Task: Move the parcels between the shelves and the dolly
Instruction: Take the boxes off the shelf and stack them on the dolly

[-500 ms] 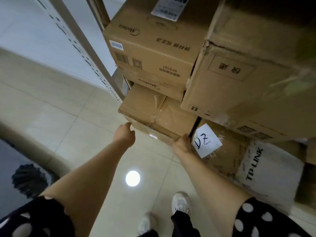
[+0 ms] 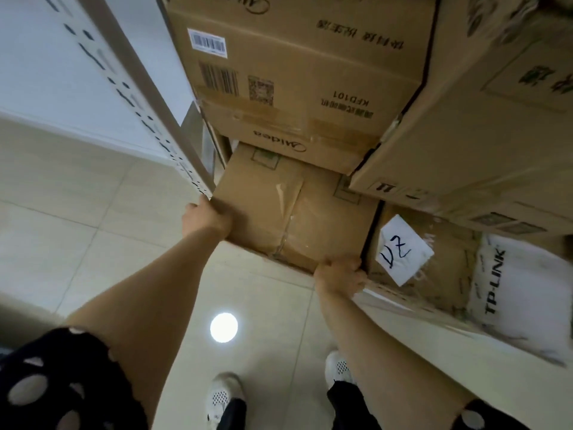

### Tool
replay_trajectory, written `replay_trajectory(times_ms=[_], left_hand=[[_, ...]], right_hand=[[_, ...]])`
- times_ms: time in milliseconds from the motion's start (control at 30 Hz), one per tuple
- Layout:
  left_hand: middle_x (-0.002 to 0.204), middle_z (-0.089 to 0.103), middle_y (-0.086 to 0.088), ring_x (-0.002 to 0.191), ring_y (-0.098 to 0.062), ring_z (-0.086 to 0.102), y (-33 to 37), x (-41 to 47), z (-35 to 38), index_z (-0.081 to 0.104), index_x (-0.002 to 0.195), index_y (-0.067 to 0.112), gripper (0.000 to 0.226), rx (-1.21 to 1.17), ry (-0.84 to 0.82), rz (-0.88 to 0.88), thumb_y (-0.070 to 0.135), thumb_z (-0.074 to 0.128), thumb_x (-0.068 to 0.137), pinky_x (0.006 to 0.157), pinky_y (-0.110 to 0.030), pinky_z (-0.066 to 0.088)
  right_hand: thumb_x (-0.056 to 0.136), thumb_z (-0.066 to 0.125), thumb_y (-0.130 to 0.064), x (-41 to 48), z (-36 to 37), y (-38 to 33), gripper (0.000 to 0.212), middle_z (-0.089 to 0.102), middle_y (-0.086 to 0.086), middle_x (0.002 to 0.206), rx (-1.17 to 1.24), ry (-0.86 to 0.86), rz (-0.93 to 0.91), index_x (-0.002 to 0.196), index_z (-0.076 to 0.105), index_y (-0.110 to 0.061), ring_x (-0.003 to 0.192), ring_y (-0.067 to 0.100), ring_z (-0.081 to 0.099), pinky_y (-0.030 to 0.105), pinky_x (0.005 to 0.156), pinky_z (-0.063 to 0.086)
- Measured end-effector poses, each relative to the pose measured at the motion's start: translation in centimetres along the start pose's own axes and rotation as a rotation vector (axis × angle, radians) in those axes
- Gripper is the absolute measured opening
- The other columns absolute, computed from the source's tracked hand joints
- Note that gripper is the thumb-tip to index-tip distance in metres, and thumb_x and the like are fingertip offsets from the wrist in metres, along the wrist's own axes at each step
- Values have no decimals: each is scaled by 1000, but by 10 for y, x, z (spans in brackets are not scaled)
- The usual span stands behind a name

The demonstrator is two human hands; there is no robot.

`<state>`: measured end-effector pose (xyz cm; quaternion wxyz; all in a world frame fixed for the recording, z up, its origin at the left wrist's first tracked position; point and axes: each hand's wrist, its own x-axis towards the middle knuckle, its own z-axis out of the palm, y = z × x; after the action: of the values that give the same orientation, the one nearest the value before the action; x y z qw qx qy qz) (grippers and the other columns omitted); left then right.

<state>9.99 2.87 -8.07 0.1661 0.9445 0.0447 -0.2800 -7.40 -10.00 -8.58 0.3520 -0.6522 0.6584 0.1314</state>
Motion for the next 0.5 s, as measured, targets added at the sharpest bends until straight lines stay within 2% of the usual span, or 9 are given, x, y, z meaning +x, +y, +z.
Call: replay_trajectory(times_ms=[67,133,267,400,500], left_hand=[[126,43,-19,121,-40,42,-29,-22,5,40,138,23,55,52,-84,-63,43,52,88,104,-42,37],[123,43,-18,119,-40,44,-67,-45,8,40,138,26,56,77,-169,-144,49,50,87,103,-42,37],[123,56,-18,113,-37,54,-135,-62,6,48,133,13,64,95,-328,-283,57,47,87,99,-41,44],[123,59,-22,115,-38,54,-148,-64,5,53,128,-2,63,-54,-298,-334,49,55,90,98,-40,44],[127,59,-14,115,-35,55,-146,-57,9,45,139,13,62,-79,-262,-235,50,55,89,98,-38,44]], right_hand=[[94,52,-27,-18,8,29,69,25,29,144,-16,-34,107,145,16,3,129,41,30,43,109,29],[93,54,-32,-43,16,62,70,29,27,143,-16,-90,205,144,20,1,129,40,32,42,107,30],[93,50,-43,-73,37,109,74,33,22,145,-29,-196,348,150,15,-9,130,38,37,41,105,33],[92,53,-47,-77,53,119,69,44,20,140,91,-218,394,143,29,-7,124,37,46,40,100,41],[88,56,-52,-61,54,116,72,52,19,133,184,-158,378,136,42,0,113,34,55,38,93,47]])
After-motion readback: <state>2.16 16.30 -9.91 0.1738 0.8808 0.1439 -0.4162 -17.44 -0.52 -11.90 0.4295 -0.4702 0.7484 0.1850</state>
